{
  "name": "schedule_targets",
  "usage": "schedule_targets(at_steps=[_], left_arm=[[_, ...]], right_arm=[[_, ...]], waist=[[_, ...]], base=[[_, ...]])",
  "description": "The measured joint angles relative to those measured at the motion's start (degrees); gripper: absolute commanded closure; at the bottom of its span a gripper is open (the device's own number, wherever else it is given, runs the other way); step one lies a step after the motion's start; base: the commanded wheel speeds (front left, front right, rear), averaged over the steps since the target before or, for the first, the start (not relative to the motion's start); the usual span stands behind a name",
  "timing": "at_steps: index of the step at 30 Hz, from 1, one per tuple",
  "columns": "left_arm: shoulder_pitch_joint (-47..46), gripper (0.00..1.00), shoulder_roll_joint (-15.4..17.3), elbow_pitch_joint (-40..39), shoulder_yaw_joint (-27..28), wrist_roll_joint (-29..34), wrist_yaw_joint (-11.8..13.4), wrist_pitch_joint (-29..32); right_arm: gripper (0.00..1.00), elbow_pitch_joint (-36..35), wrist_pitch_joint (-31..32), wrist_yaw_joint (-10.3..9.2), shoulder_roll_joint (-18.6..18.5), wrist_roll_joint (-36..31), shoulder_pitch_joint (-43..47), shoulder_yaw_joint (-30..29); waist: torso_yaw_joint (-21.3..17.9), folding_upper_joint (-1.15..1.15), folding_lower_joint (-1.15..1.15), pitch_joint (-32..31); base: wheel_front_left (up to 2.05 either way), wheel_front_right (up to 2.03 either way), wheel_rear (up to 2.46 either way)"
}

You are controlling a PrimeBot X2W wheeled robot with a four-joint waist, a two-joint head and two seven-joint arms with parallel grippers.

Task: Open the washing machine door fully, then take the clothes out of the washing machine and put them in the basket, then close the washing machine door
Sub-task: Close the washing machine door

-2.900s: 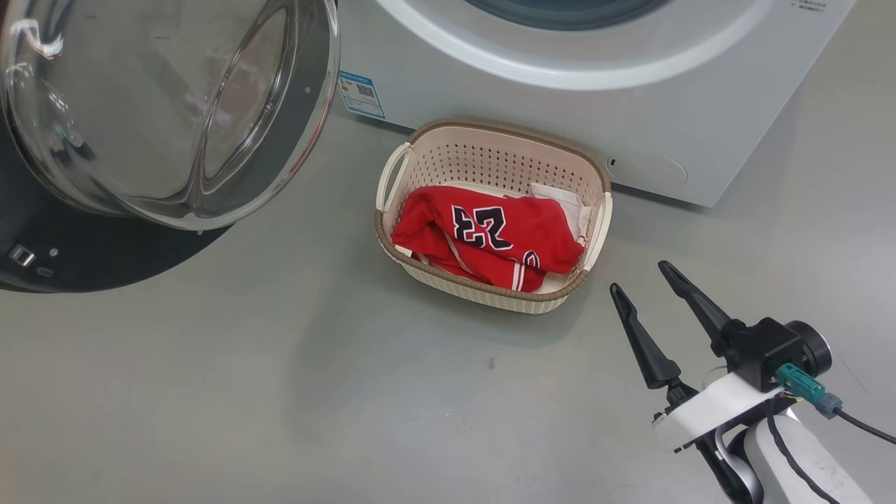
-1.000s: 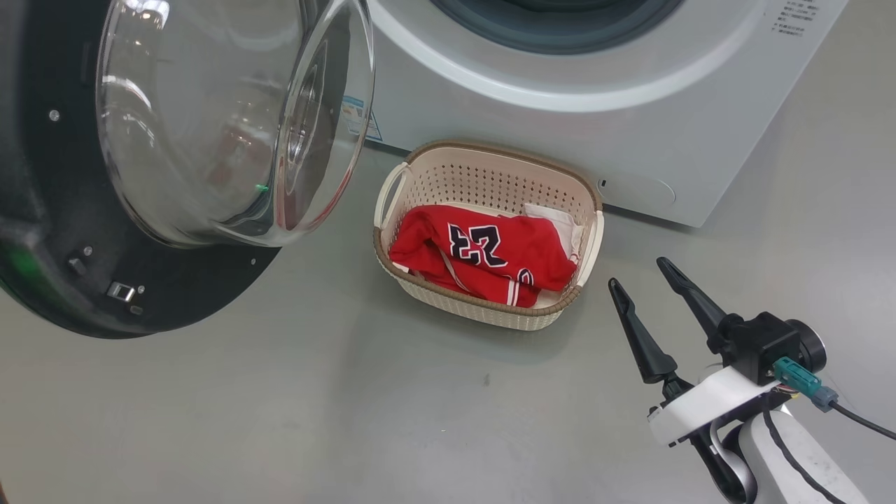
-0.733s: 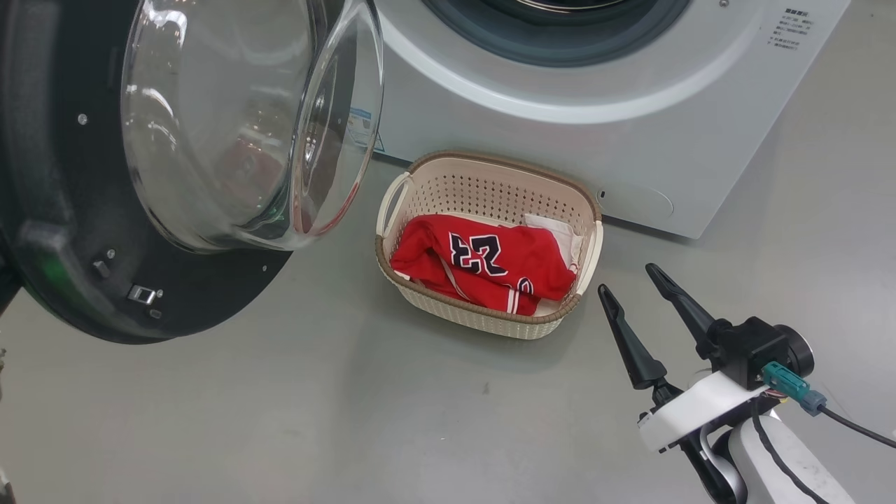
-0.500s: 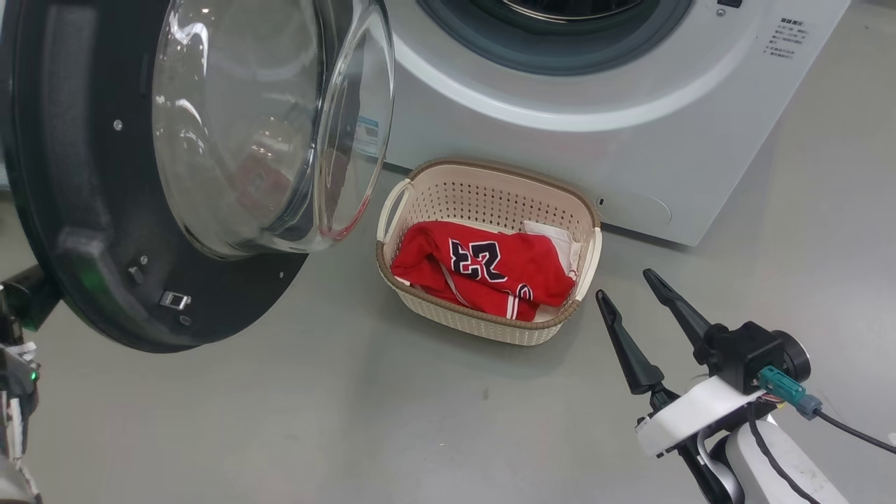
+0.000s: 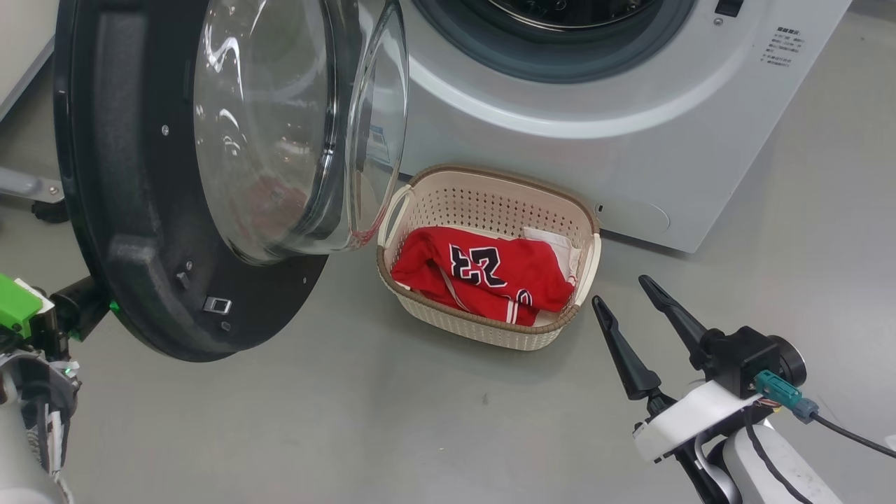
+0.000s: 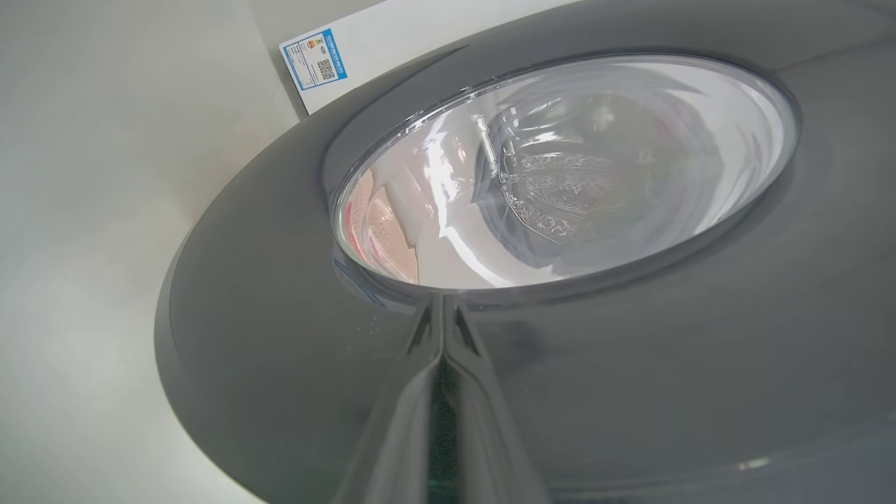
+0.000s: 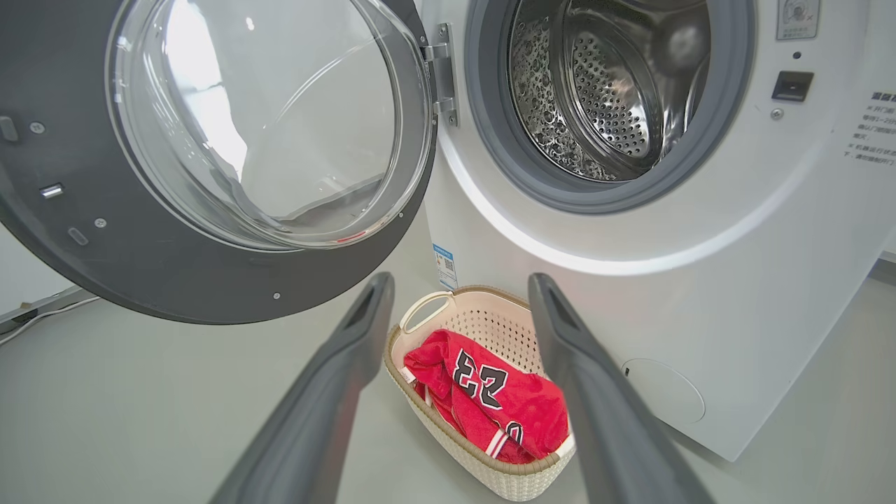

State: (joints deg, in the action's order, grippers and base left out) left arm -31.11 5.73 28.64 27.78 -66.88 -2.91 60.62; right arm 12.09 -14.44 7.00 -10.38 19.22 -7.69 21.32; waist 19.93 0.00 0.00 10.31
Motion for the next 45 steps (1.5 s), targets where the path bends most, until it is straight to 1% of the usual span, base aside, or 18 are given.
schedule_targets(at_steps=[15,20,23,27,29,33,35,38,40,45], left_arm=[[3.02,1.0,-1.04,-5.38,0.11,0.1,0.16,0.32],[4.07,1.0,-0.71,-7.5,-0.03,2.01,-0.24,-1.76],[4.87,1.0,-0.11,-9.14,0.46,3.93,-0.99,-4.67],[6.66,1.0,1.62,-11.0,-0.09,8.6,-2.71,-8.71],[7.87,1.0,2.45,-11.9,-0.07,10.4,-2.98,-11.15],[10.6,1.0,4.58,-14.28,-2.46,16.55,-3.99,-15.23],[12.09,1.0,5.56,-15.39,-3.74,19.33,-4.0,-17.46],[13.81,1.0,5.98,-17.23,-4.45,21.31,-4.01,-21.01],[15.14,1.0,6.54,-18.55,-5.86,23.91,-4.02,-23.45],[18.04,1.0,6.66,-21.12,-8.17,27.52,-4.02,-30.03]], right_arm=[[0.0,0.0,0.0,0.0,0.08,-0.01,0.01,-0.35],[0.0,-0.01,0.0,0.0,0.09,-0.01,0.0,-0.45],[0.0,0.01,0.0,0.0,0.09,-0.01,0.0,-0.68],[0.0,0.36,0.0,0.0,0.09,-0.01,0.02,-1.07],[0.0,0.43,0.0,0.0,0.13,-0.01,0.04,-1.19],[0.0,0.46,0.0,0.0,0.38,-0.01,0.25,-1.53],[0.0,0.48,0.0,0.0,0.49,-0.02,0.37,-1.55],[0.0,0.51,0.0,0.0,0.7,-0.08,0.44,-1.25],[0.0,0.52,0.0,0.0,0.85,-0.08,0.47,-1.03],[0.0,0.58,0.0,0.0,0.92,-0.09,0.51,-0.87]], waist=[[-0.16,0.0,0.0,0.73],[-0.2,0.0,0.0,0.86],[-0.2,0.0,0.0,0.84],[-0.13,0.0,0.0,0.29],[-0.04,0.0,0.0,-0.06],[0.3,0.0,0.0,-0.61],[0.54,0.0,0.0,-0.8],[0.79,0.0,0.0,-0.96],[0.87,0.0,0.0,-0.98],[1.04,0.0,0.0,-1.0]], base=[[0.0,0.0,0.0],[0.0,0.0,0.0],[0.0,0.0,0.0],[0.0,0.0,0.0],[0.0,0.0,0.0],[0.0,0.0,0.0],[0.0,0.0,0.0],[0.0,0.0,0.0],[0.0,0.0,0.0],[0.0,0.0,0.0]])
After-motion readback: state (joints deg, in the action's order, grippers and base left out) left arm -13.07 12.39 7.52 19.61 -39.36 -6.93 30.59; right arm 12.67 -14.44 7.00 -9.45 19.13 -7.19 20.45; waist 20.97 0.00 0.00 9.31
